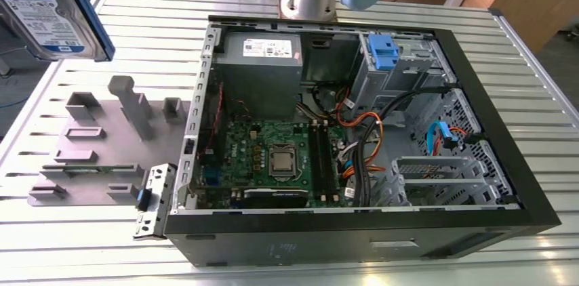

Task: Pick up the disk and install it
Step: 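Pick up the disk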

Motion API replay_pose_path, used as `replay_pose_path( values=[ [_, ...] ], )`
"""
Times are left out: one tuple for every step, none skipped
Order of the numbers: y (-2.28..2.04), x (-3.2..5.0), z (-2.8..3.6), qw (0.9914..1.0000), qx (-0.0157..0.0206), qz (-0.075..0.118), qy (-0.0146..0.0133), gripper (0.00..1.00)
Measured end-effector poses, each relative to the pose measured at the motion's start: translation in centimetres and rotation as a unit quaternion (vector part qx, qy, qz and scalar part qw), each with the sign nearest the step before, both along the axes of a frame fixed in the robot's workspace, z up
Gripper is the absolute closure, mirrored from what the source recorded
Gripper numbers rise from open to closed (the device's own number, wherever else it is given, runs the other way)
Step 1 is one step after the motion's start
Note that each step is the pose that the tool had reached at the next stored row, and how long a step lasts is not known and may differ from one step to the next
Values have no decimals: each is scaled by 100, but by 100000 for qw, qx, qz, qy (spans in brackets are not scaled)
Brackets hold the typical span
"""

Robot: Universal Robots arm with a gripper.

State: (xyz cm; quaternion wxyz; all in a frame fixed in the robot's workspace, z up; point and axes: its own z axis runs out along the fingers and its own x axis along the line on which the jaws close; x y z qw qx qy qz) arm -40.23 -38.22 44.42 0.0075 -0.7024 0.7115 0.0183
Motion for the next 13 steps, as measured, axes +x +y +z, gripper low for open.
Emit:
replay_pose_path(
  values=[
    [0, 0, 12, 100000, -3, 1, 3, 65],
    [0, 0, 24, 100000, 2, 1, -1, 65],
    [0, 0, 35, 100000, 3, 2, -3, 65],
    [0, 0, 44, 100000, 3, 1, -6, 65],
    [0, 0, 53, 100000, 5, 1, -7, 65],
    [0, 0, 62, 100000, 2, 0, -3, 65],
    [0, 0, 71, 100000, 2, 2, -3, 65],
    [0, 0, 80, 100000, 3, 1, -3, 65],
    [0, 0, 91, 100000, 0, 2, 1, 65],
    [0, 0, 102, 100000, 1, 1, 0, 65],
    [0, 0, 114, 100000, 1, 1, -1, 65],
    [0, 0, 123, 100000, 2, 1, -1, 65],
    [0, 0, 131, 100000, 0, 1, -2, 65]
  ],
)
